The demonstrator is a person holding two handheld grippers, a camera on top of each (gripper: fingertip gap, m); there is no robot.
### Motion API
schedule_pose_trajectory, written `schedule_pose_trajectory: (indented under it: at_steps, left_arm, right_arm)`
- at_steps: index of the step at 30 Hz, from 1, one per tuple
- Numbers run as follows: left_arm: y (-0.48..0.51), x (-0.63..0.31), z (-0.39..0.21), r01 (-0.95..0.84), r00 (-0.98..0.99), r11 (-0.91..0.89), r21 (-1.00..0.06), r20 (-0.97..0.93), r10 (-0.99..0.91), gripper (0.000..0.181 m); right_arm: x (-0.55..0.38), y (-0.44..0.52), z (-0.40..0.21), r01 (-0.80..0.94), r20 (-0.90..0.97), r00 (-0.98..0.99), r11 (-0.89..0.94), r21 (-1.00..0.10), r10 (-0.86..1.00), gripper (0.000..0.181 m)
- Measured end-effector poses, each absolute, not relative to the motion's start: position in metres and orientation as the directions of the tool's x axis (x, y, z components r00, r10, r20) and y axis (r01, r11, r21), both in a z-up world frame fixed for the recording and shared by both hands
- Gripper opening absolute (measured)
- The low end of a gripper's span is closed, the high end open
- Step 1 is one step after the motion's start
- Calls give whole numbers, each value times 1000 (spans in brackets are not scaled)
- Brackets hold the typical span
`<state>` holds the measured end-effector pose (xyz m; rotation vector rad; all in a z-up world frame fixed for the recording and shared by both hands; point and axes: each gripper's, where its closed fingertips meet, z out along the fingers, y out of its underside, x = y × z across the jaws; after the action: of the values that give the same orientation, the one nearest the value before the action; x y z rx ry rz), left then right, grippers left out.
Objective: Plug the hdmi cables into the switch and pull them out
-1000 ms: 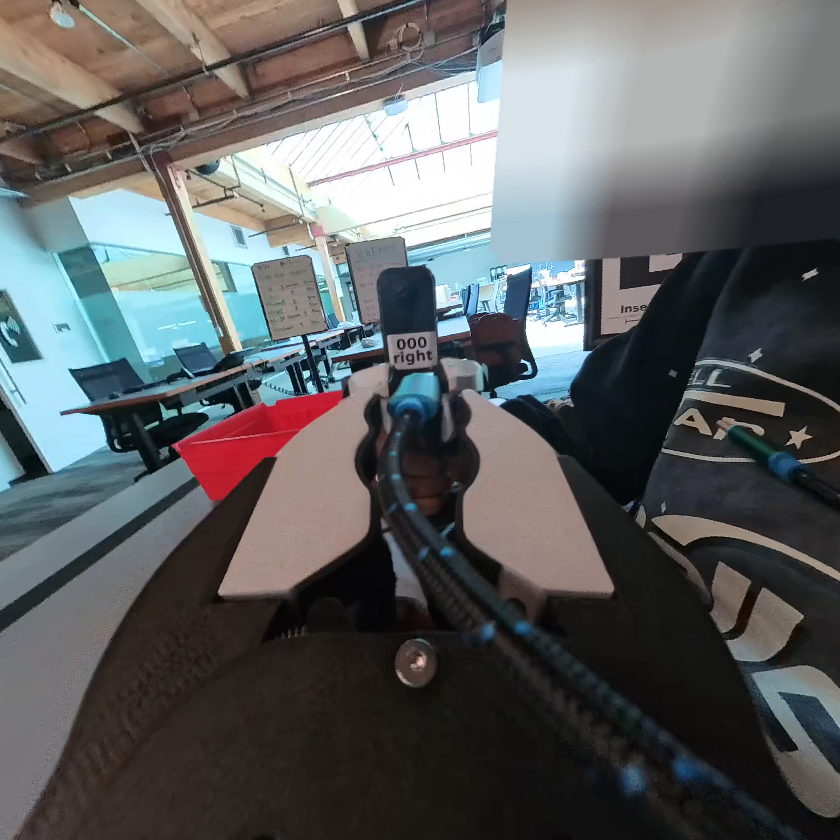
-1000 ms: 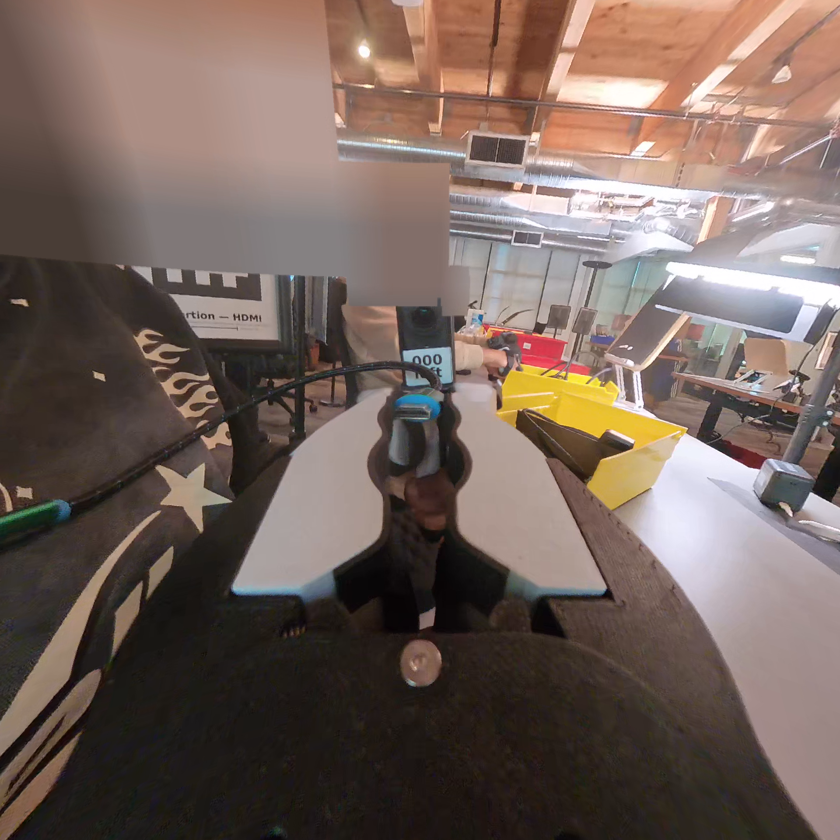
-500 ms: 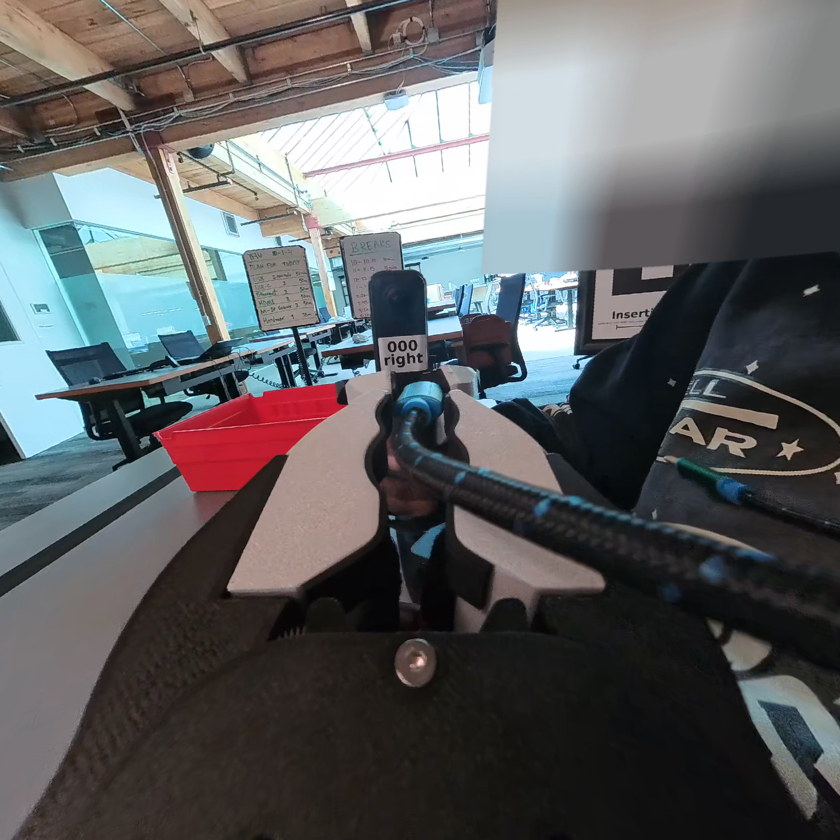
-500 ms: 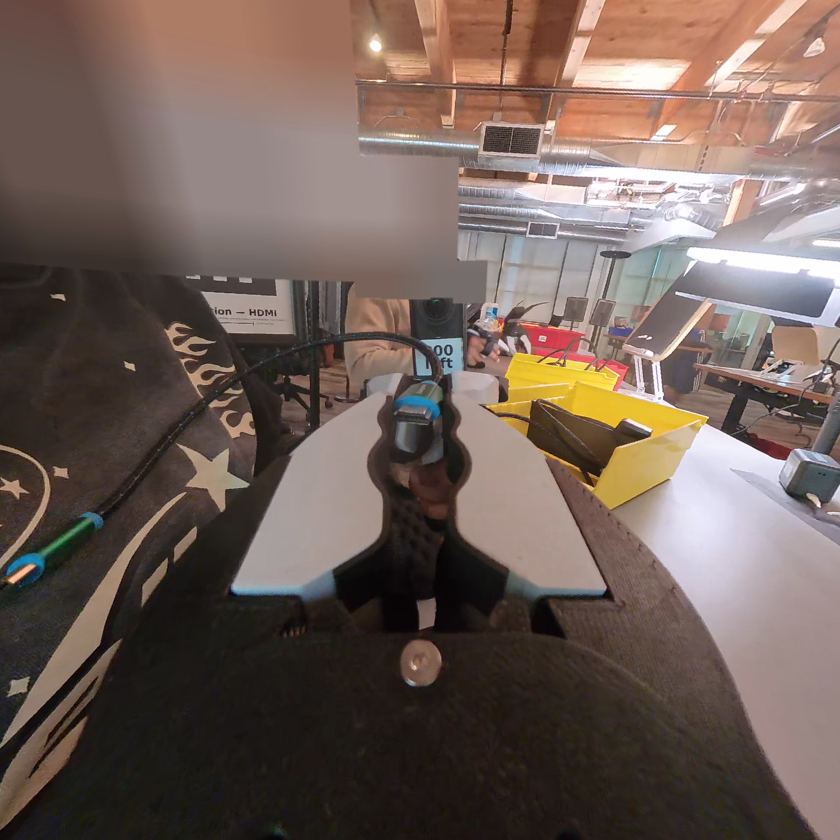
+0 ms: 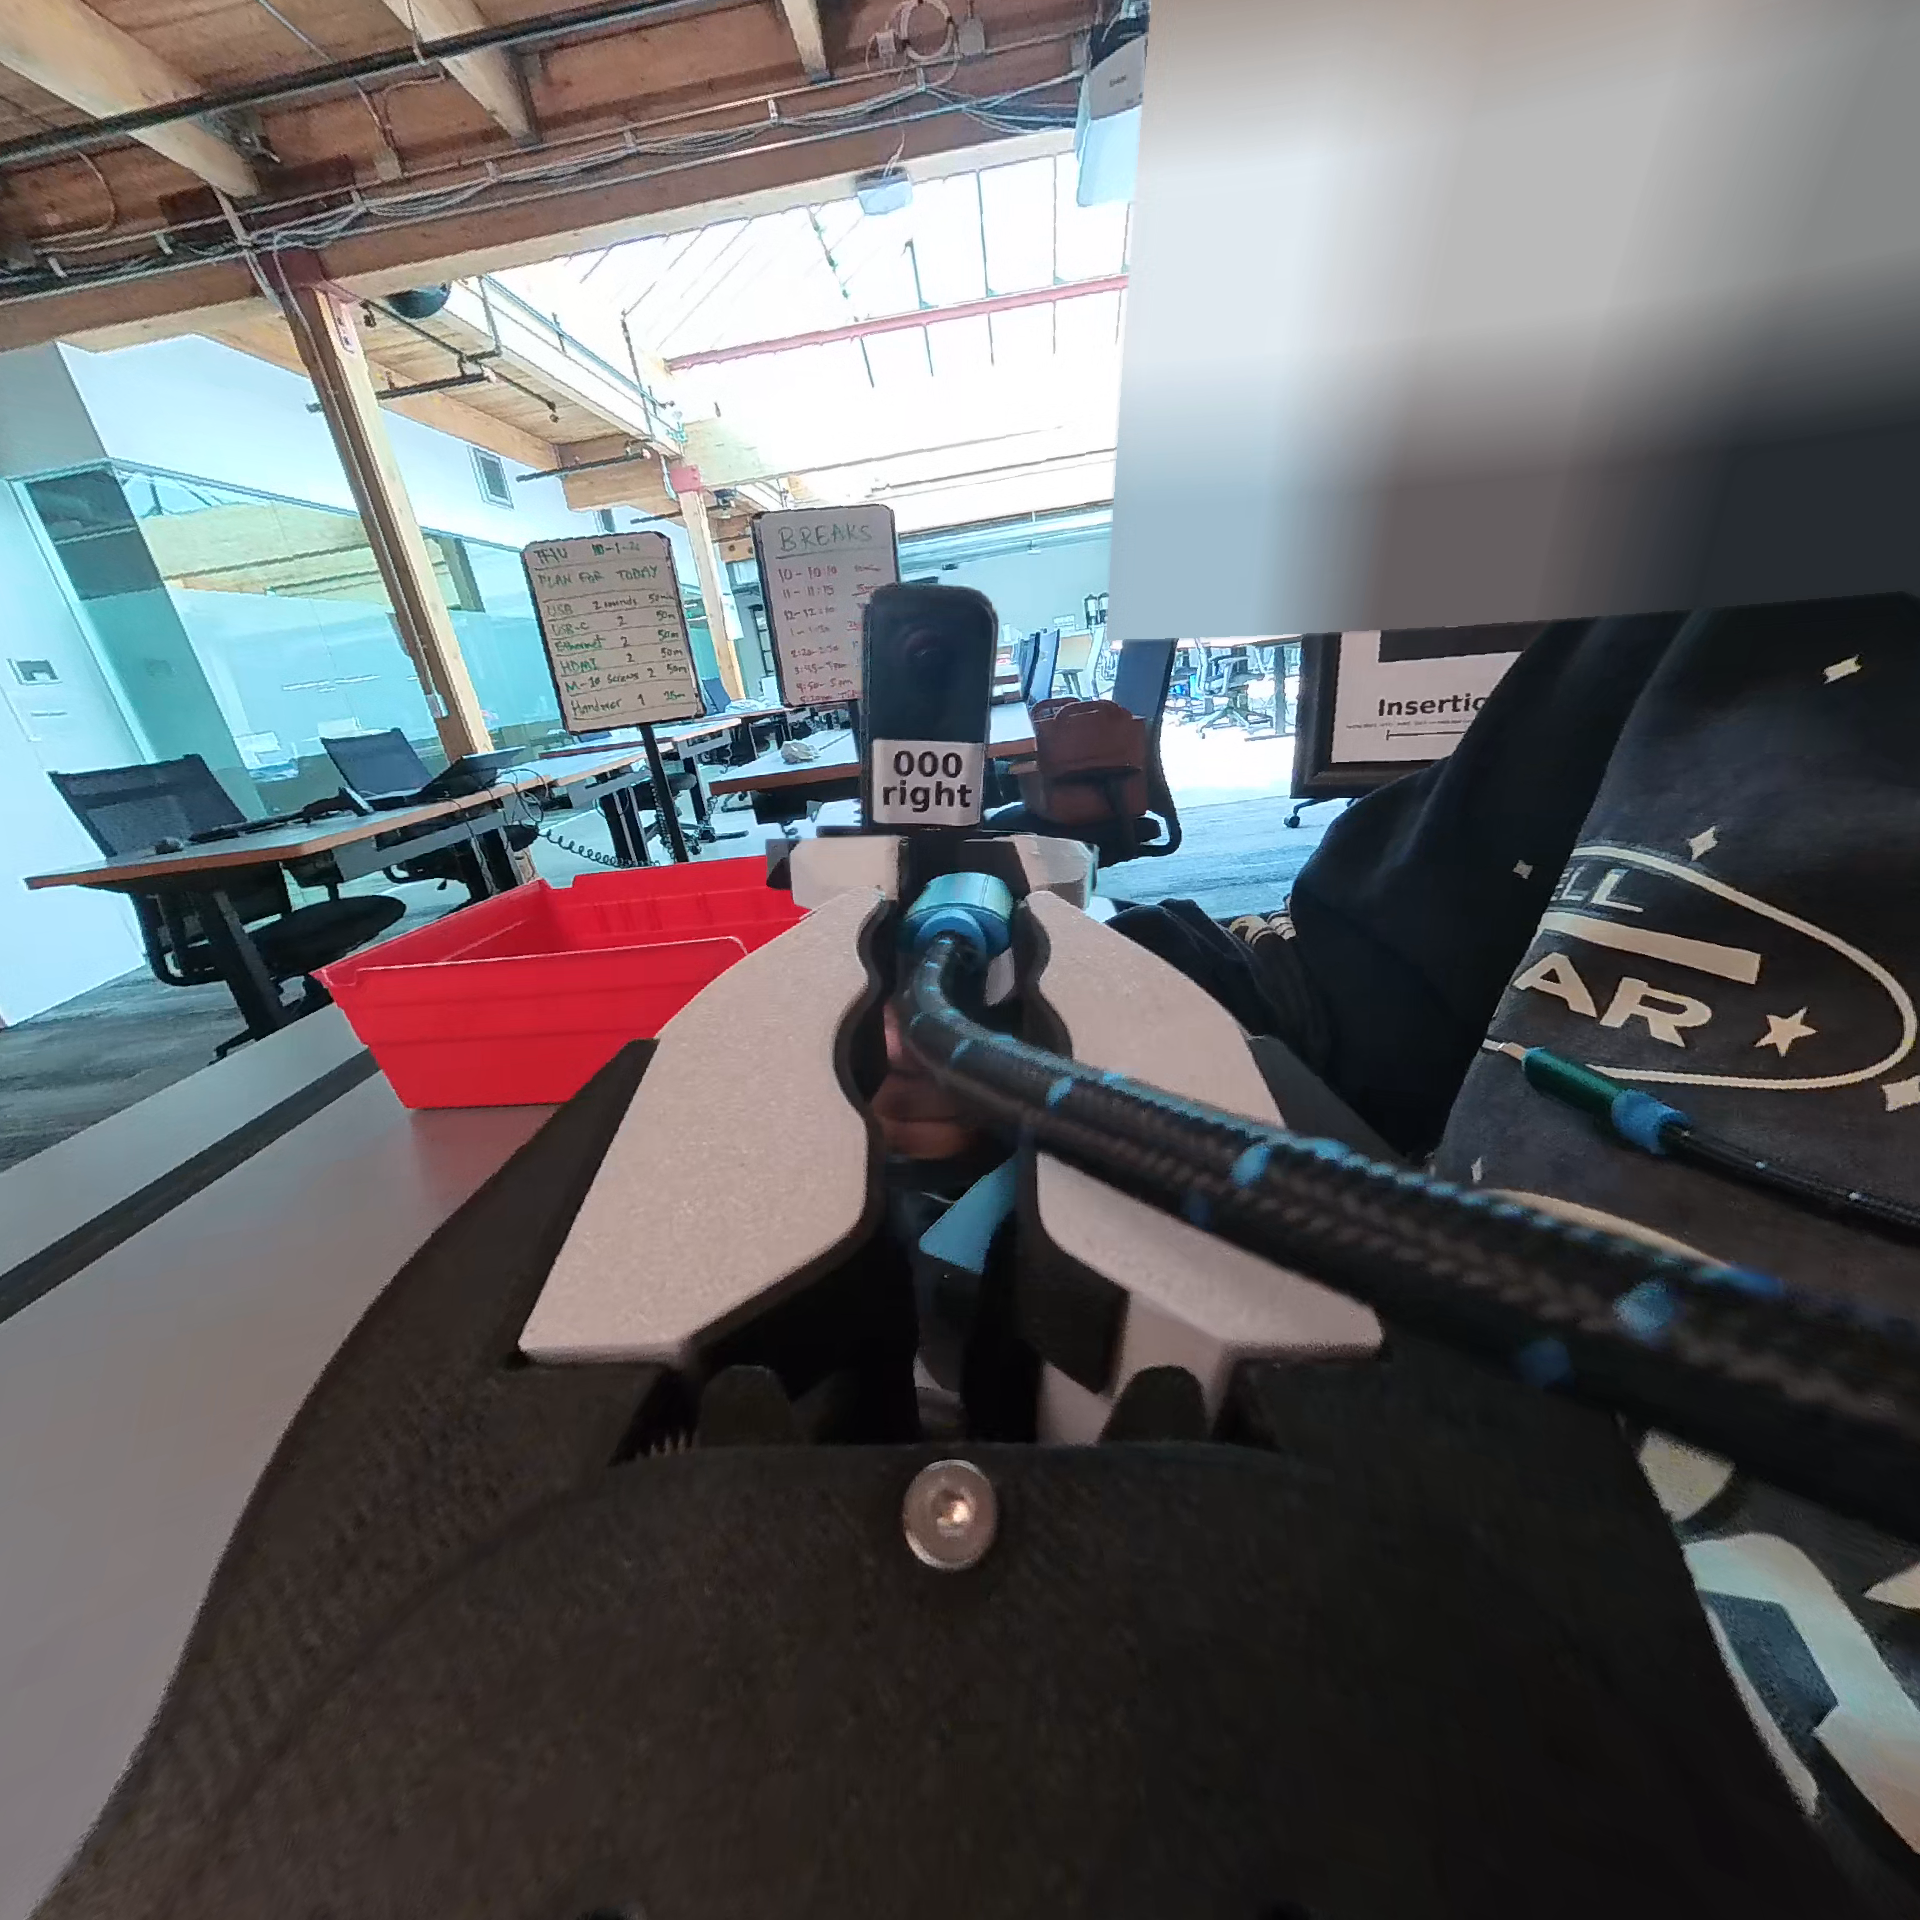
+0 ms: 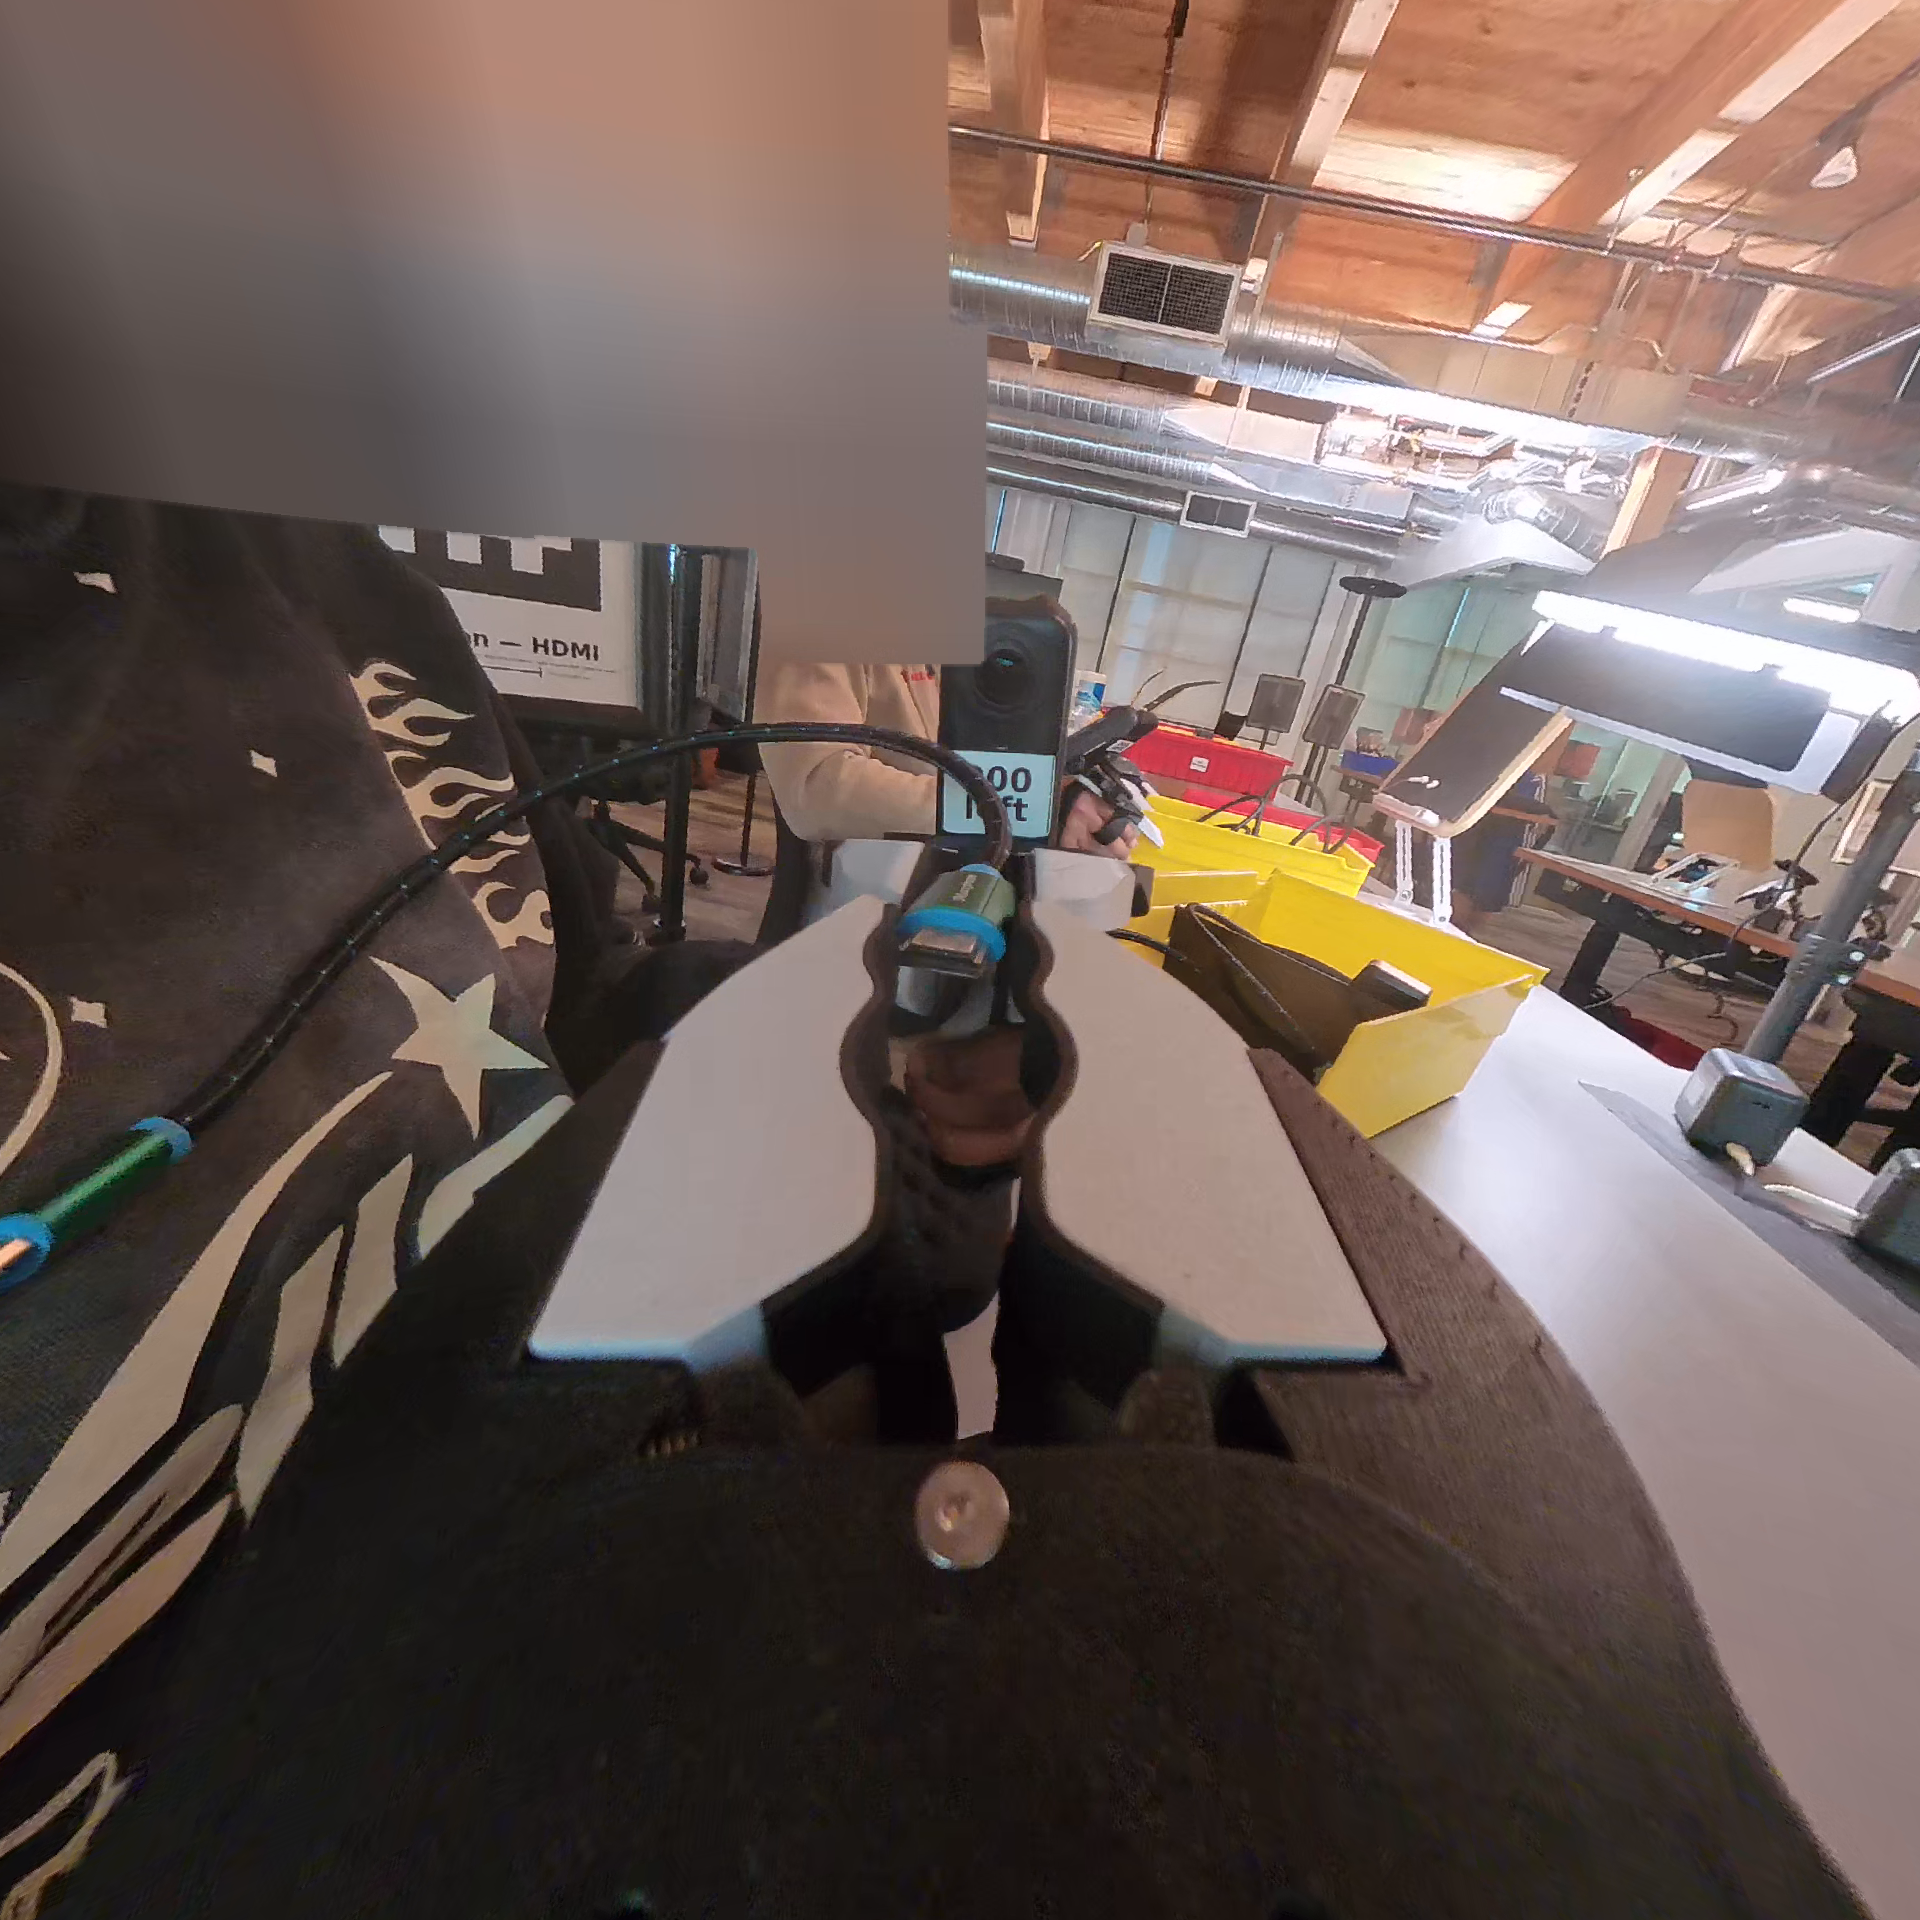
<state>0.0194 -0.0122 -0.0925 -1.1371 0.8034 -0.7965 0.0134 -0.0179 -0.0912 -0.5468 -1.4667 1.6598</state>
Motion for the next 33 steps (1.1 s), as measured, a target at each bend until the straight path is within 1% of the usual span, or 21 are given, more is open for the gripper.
schedule_pose_trajectory:
  at_steps: [4, 10, 17, 19, 22, 26, 29, 30, 33]
  left_arm:
    - [-14, 20, -91, 150, 475, 219, -964, -124, -871, 21]
    - [-12, 21, -92, 143, 482, 219, -965, -126, -867, 20]
    - [-8, 13, -86, 178, 525, 229, -957, -105, -845, 20]
    - [-7, 11, -86, 171, 535, 234, -957, -109, -838, 20]
    - [-7, 12, -86, 172, 529, 231, -958, -108, -842, 20]
    - [-9, 13, -87, 182, 519, 225, -957, -101, -849, 21]
    - [-11, 18, -89, 172, 497, 216, -961, -105, -862, 25]
    - [-10, 18, -90, 161, 501, 223, -962, -115, -858, 21]
    - [-11, 18, -90, 155, 499, 222, -963, -117, -858, 21]
  right_arm:
    - [14, -19, -90, -312, 215, -549, 40, -949, 808, 21]
    - [14, -18, -89, -299, 187, -563, 12, -954, 805, 21]
    - [15, -9, -82, -342, 209, -492, 33, -939, 845, 21]
    - [14, -9, -84, -327, 210, -489, 46, -944, 847, 21]
    - [14, -8, -83, -334, 214, -476, 49, -941, 853, 15]
    - [14, -9, -84, -321, 218, -477, 62, -945, 851, 14]
    - [13, -13, -88, -301, 225, -491, 79, -951, 841, 14]
    - [13, -15, -88, -302, 220, -500, 69, -951, 838, 15]
    - [13, -14, -88, -300, 219, -500, 70, -951, 838, 14]
